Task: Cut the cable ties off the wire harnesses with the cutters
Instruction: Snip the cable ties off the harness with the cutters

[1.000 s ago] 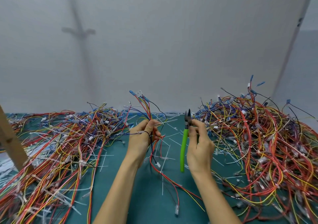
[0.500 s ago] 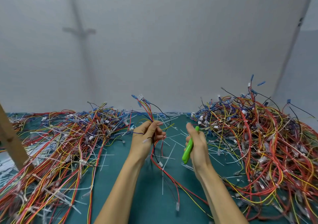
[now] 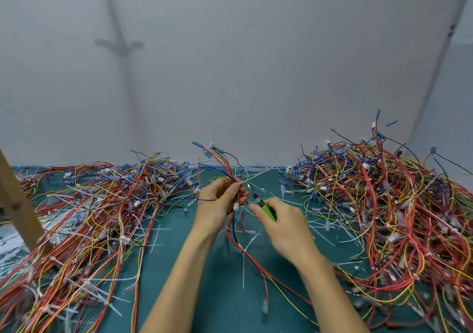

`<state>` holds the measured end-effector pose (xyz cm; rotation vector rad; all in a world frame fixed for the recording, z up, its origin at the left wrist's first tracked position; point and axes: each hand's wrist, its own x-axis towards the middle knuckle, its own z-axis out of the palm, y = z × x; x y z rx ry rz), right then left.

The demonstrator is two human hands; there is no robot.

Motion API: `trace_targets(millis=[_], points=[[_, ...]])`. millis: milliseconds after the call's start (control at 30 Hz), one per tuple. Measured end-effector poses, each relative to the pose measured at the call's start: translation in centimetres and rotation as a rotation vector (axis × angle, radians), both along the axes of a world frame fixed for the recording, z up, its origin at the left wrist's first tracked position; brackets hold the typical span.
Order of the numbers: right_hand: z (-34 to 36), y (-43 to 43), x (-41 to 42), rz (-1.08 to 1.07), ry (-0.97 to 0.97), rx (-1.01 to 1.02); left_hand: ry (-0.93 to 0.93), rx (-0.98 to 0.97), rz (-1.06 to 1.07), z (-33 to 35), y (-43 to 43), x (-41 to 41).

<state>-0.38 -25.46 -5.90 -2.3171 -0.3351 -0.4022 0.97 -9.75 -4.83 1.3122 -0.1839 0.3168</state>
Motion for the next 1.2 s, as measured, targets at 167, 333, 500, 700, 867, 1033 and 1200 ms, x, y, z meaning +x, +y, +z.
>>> trace_targets(millis=[167, 333, 500, 700, 867, 1033, 1200], points=[[-0.9, 0.3, 0.1, 0.002, -0.059, 0.000, -0.015, 0.072, 0.025, 0.4, -0.5, -0.4], [-1.1, 0.4, 0.2, 0.028, -0.091, 0.029, -0.021, 0.086, 0.037, 0.5, -0.4, -0.7], [-1.1, 0.6, 0.1, 0.019, -0.112, 0.021, -0.027, 0.118, 0.041, 0.6, -0.4, -0.8], [-1.3, 0.5, 0.3, 0.017, -0.094, 0.016, -0.022, 0.136, 0.041, 0.6, -0.5, -0.9], [-1.3, 0.4, 0.3, 0.016, -0.088, 0.032, -0.012, 0.132, 0.039, 0.7, -0.5, -0.9], [-1.3, 0.3, 0.3, 0.018, -0.055, 0.059, 0.003, 0.133, 0.042, 0.6, -0.6, -0.8], [-1.3, 0.2, 0.4, 0.020, -0.039, 0.094, 0.018, 0.127, 0.051, 0.5, -0.7, -0.6]])
